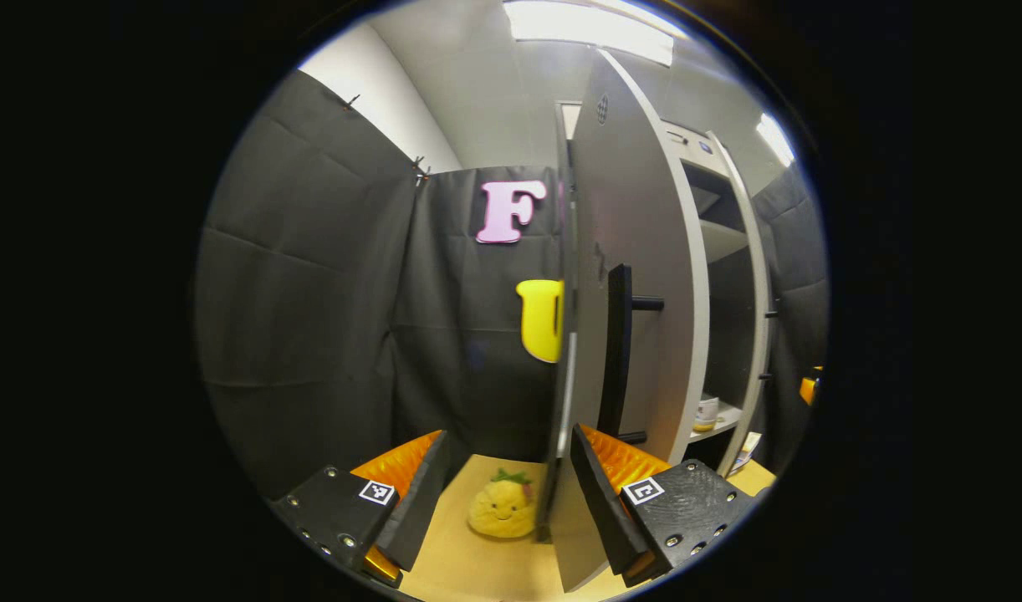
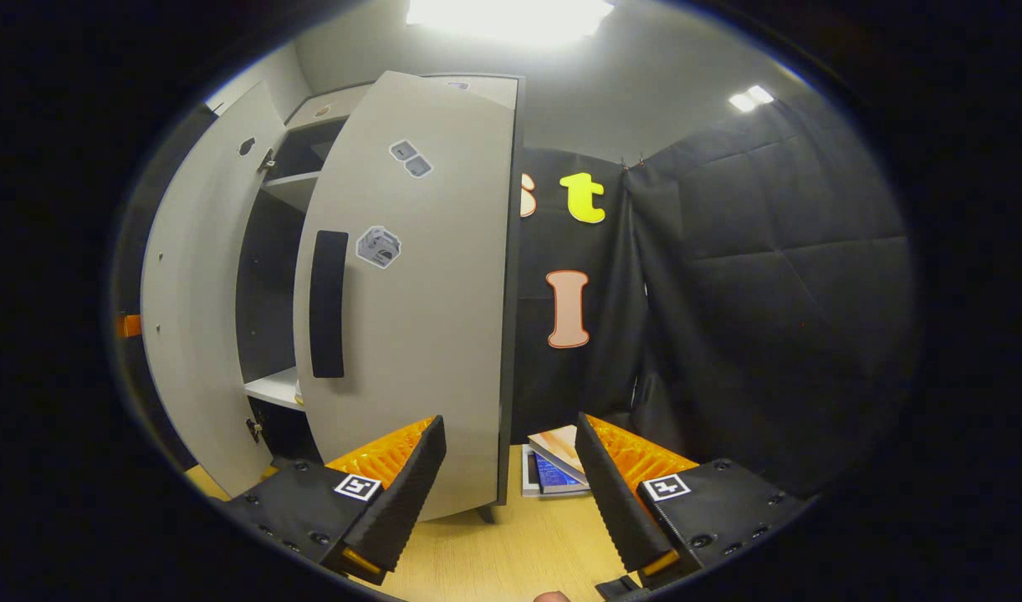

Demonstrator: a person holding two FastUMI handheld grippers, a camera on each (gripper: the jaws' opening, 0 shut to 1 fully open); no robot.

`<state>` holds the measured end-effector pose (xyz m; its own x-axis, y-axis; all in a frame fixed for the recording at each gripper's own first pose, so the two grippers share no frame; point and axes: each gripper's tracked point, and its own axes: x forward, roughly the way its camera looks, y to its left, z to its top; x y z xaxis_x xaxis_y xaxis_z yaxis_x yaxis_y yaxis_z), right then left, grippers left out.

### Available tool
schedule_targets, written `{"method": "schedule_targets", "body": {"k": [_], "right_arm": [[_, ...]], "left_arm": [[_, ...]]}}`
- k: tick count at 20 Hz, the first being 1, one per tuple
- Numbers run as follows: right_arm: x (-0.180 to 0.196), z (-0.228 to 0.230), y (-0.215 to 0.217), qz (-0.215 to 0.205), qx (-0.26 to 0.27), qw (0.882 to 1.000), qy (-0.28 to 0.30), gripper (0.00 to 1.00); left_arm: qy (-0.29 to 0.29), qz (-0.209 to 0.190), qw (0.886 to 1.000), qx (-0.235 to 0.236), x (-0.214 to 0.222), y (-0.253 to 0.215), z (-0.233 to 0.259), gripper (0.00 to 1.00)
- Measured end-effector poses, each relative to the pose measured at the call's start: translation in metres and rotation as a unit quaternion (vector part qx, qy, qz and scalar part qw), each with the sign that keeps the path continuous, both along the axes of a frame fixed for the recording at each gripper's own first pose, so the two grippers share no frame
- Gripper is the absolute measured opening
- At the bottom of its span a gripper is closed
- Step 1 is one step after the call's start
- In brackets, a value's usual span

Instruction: Grab one shoe with the right hand and put it into the shoe cabinet, grab the other shoe with the left hand and put it into the shoe cabinet; then close the right door with the right hand and the left door with the left hand.

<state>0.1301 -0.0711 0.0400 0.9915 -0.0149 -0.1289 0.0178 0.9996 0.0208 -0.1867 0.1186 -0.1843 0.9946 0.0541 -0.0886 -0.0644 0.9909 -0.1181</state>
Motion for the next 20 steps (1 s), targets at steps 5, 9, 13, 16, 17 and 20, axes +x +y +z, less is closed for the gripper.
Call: {"method": "schedule_targets", "body": {"k": [5, 9, 13, 16, 17, 20], "right_arm": [[0.0, -0.001, -0.003, -0.002, -0.006, 1.0, 0.002, 0.98], [-0.002, -0.004, -0.014, -0.011, -0.007, 1.0, 0.007, 0.98], [-0.004, -0.008, -0.029, -0.023, -0.009, 1.0, 0.013, 0.98], [-0.003, -0.011, -0.043, -0.034, -0.01, 0.999, 0.017, 0.98], [-0.004, -0.012, -0.047, -0.036, -0.01, 0.999, 0.018, 0.98], [-0.004, -0.013, -0.057, -0.043, -0.009, 0.999, 0.02, 0.98]], "left_arm": [[-0.015, -0.026, 1.0, 0.0, 0.009, -0.034, 0.007, 0.79], [-0.024, -0.038, 0.999, -0.013, 0.021, -0.055, 0.015, 0.79], [-0.028, -0.062, 0.997, -0.021, 0.032, -0.083, 0.018, 0.8], [-0.036, -0.089, 0.995, -0.03, 0.046, -0.117, 0.022, 0.8], [-0.039, -0.097, 0.994, -0.03, 0.048, -0.129, 0.026, 0.8], [-0.046, -0.103, 0.993, -0.015, 0.057, -0.152, 0.031, 0.79]]}}
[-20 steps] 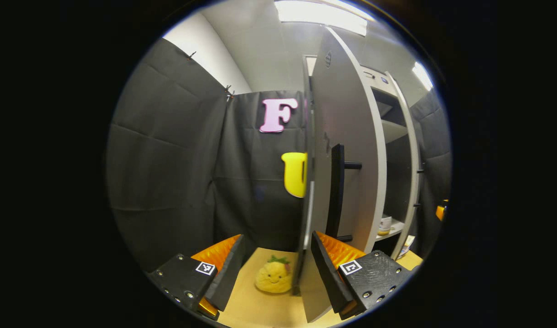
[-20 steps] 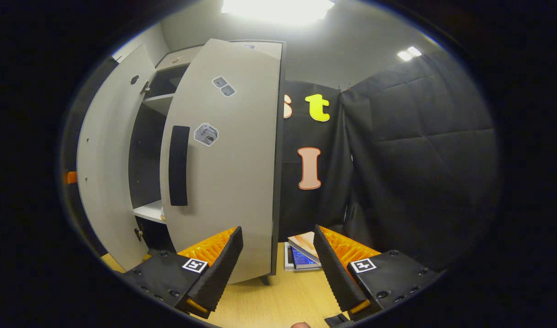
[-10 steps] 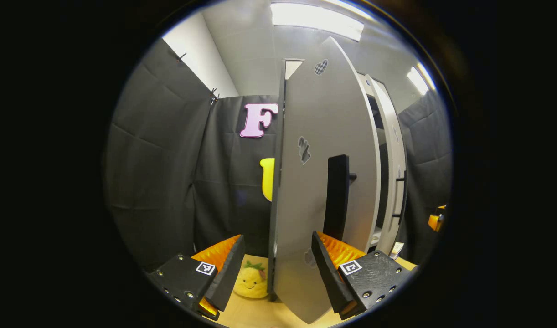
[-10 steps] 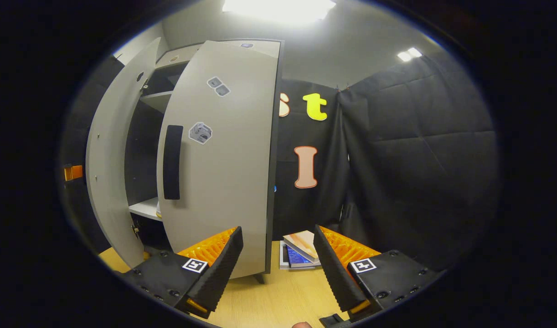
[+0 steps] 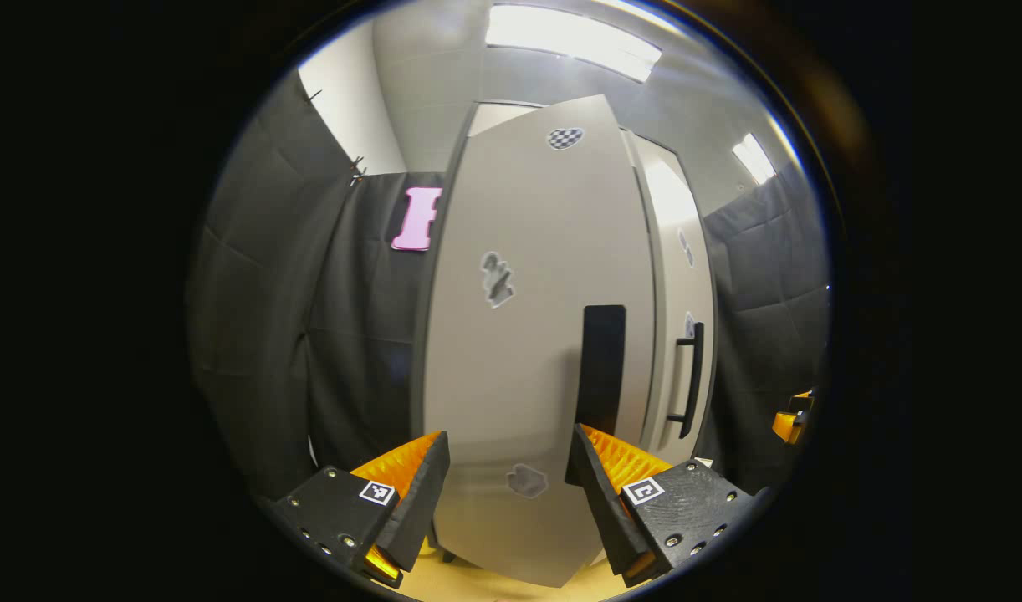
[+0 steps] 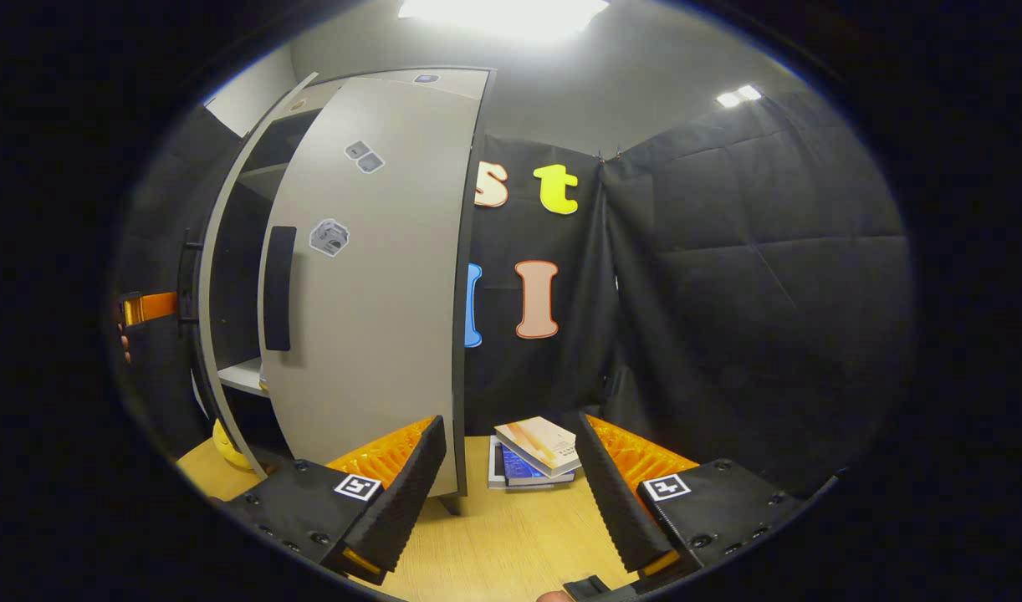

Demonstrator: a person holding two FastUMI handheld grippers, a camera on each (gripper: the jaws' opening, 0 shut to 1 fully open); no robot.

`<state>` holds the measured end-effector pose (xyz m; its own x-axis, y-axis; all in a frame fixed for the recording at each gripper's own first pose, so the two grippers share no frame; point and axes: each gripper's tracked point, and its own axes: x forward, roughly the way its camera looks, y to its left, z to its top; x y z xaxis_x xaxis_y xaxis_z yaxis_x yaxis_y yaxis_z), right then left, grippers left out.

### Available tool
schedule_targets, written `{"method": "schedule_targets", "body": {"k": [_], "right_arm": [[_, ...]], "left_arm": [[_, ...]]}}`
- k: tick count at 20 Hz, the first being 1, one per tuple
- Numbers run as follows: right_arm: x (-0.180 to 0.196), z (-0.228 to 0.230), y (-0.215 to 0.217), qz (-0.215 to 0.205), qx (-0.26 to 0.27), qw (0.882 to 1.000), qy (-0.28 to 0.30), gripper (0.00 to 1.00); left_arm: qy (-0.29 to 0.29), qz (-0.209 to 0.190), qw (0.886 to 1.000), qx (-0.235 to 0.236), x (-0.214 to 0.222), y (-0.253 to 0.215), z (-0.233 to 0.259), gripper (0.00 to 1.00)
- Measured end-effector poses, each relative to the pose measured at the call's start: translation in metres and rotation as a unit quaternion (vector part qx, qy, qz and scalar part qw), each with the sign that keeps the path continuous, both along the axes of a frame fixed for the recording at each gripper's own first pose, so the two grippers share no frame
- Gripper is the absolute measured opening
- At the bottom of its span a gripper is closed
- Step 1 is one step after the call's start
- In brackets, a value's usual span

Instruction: Grab one shoe with the right hand and put it into the shoe cabinet, grab the other shoe with the left hand and put it into the shoe cabinet; then close the right door with the right hand and the left door with the left hand.

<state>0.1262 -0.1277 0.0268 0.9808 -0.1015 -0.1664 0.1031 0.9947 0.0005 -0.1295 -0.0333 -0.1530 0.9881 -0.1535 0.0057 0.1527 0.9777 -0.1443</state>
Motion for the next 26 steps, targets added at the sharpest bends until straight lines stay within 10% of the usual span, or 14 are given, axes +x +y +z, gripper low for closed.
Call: {"method": "schedule_targets", "body": {"k": [26], "right_arm": [[-0.065, 0.054, 0.047, 0.088, 0.016, 0.994, -0.067, 0.98]], "left_arm": [[0.016, 0.063, 0.995, 0.081, -0.175, 0.085, 0.016, 0.78]]}}
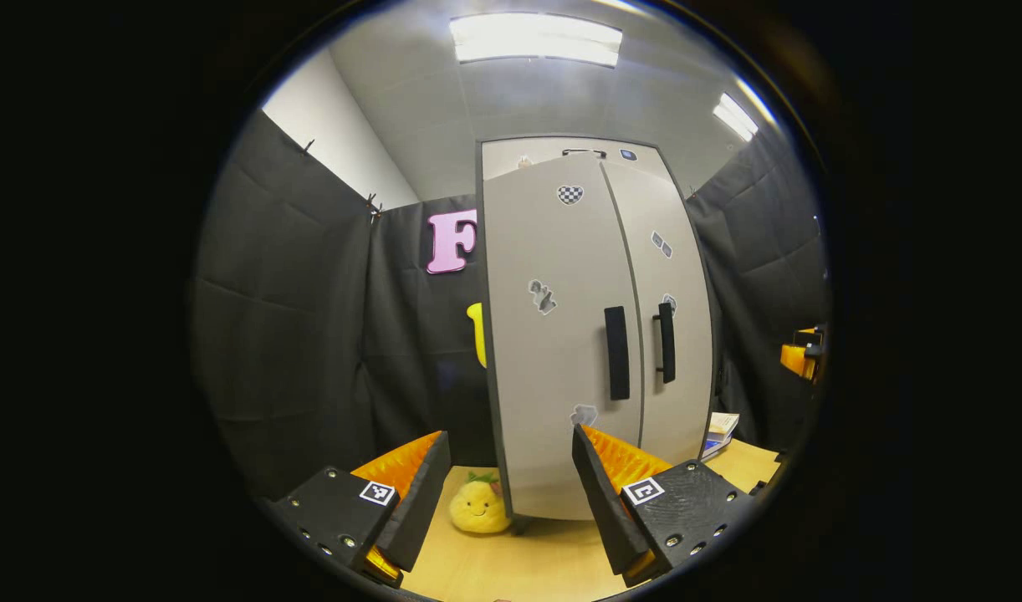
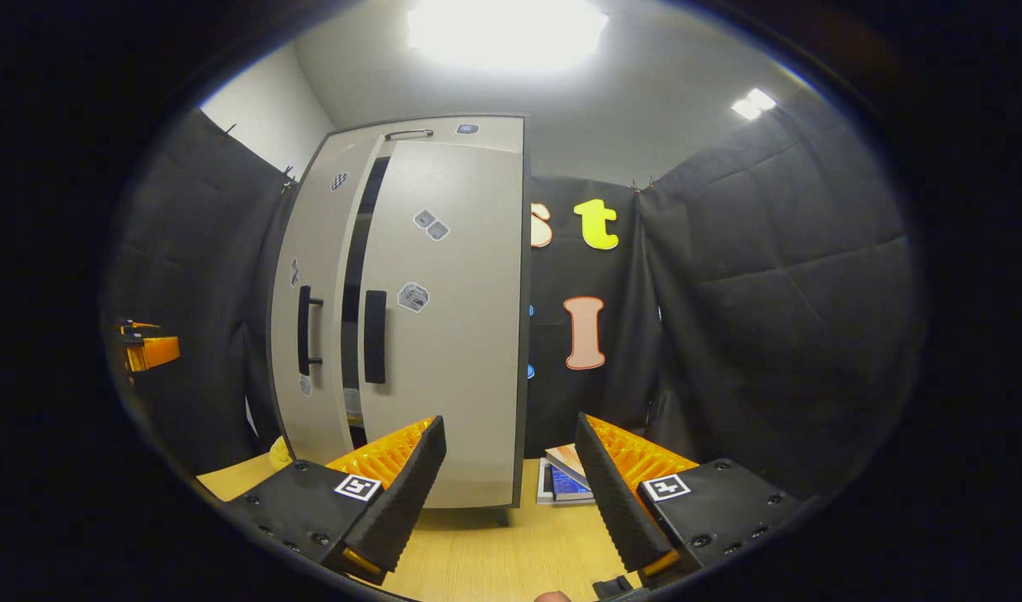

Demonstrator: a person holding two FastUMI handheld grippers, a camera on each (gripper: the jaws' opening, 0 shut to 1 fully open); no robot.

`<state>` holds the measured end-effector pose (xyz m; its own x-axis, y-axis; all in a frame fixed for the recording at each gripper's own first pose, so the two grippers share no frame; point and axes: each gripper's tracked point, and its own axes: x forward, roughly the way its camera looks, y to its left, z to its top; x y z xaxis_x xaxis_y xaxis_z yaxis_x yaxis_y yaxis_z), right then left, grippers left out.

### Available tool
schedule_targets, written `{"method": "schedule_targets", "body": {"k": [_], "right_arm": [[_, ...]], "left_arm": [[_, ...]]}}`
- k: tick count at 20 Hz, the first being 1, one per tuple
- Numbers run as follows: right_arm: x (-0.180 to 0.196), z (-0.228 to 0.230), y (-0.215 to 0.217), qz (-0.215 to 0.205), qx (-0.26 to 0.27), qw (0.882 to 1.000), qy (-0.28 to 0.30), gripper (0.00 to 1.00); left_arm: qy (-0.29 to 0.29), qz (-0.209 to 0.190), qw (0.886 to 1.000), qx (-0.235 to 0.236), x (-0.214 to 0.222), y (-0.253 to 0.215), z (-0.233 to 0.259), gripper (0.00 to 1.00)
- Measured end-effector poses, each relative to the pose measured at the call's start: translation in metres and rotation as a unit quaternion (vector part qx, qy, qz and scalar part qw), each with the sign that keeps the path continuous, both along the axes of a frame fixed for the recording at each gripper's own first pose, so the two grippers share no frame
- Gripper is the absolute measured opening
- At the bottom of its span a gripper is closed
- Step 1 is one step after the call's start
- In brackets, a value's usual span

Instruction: Grab one shoe with the right hand and put it into the shoe cabinet, grab the other shoe with the left hand and put it into the shoe cabinet; then close the right door with the right hand and the left door with the left hand.

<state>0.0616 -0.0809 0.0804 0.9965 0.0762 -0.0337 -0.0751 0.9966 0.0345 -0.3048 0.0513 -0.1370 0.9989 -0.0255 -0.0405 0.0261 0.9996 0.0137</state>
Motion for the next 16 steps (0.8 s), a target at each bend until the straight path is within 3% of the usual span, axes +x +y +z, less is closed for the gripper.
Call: {"method": "schedule_targets", "body": {"k": [9, 16], "right_arm": [[-0.021, 0.006, -0.017, -0.002, -0.008, 1.0, -0.01, 0.96], [-0.028, 0.006, -0.016, 0.002, -0.012, 1.0, -0.012, 0.96]], "left_arm": [[0.019, 0.038, 0.999, 0.004, -0.055, 0.043, -0.022, 0.79], [0.028, 0.049, 0.998, 0.008, -0.065, 0.061, -0.025, 0.79]]}}
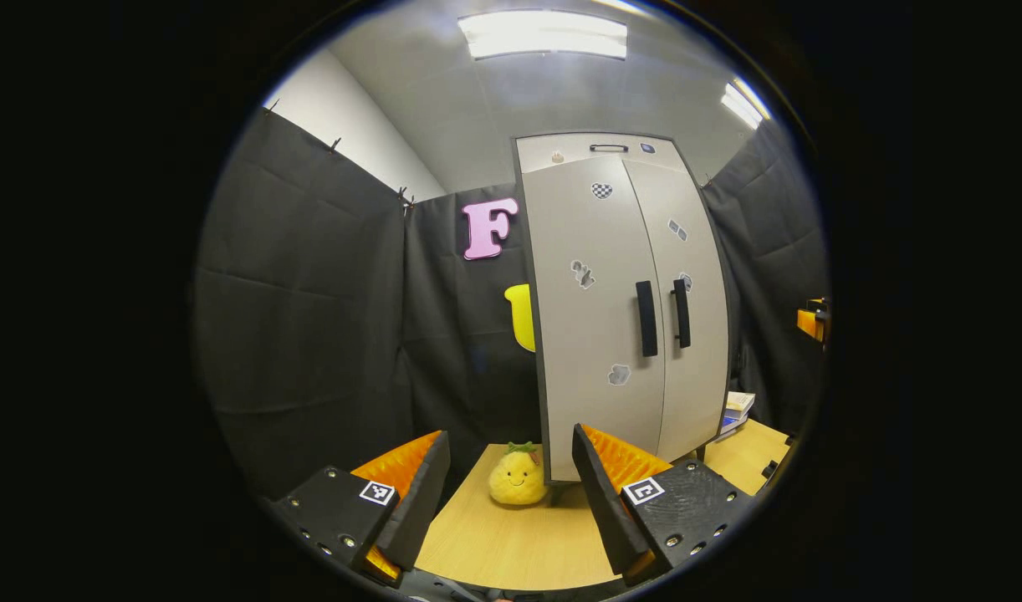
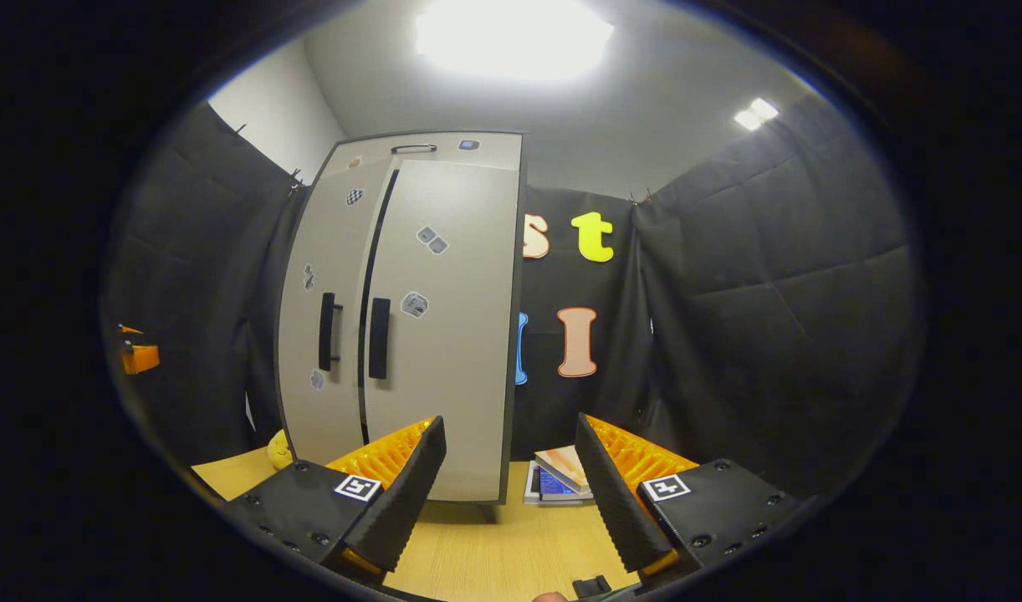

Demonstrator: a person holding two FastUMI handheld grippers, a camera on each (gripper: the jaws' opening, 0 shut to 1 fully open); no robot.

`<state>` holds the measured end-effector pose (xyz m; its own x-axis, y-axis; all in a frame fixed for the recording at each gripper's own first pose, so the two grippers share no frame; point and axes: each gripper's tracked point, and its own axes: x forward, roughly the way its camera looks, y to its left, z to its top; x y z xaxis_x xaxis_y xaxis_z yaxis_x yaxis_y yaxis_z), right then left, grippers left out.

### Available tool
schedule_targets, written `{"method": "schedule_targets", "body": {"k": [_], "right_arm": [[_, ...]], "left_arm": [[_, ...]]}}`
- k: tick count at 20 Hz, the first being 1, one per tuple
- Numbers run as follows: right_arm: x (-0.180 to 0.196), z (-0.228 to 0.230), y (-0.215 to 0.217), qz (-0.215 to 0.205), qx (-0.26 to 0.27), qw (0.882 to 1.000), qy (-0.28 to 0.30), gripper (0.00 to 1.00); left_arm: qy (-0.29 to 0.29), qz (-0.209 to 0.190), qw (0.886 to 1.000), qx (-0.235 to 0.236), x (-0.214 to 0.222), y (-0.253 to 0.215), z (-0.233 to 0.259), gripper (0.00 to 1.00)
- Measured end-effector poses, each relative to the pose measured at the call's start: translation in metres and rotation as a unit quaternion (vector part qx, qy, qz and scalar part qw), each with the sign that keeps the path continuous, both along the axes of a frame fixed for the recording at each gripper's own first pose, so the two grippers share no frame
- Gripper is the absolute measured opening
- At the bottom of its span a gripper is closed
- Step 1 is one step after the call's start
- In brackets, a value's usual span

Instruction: Grab one shoe with the right hand and put it into the shoe cabinet, grab the other shoe with the left hand and put it into the shoe cabinet; then close the right door with the right hand and the left door with the left hand.

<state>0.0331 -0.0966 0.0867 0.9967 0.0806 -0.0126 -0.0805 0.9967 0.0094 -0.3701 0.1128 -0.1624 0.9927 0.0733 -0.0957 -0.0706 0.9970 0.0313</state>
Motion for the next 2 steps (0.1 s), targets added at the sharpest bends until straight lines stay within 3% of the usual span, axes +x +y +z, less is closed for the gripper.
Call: {"method": "schedule_targets", "body": {"k": [2], "right_arm": [[-0.0022, -0.0009, 0.0019, 0.003, 0.0, 1.0, 0.001, 0.96]], "left_arm": [[0.003, 0.001, 1.0, -0.001, -0.0004, 0.0013, -0.0034, 0.79]]}}
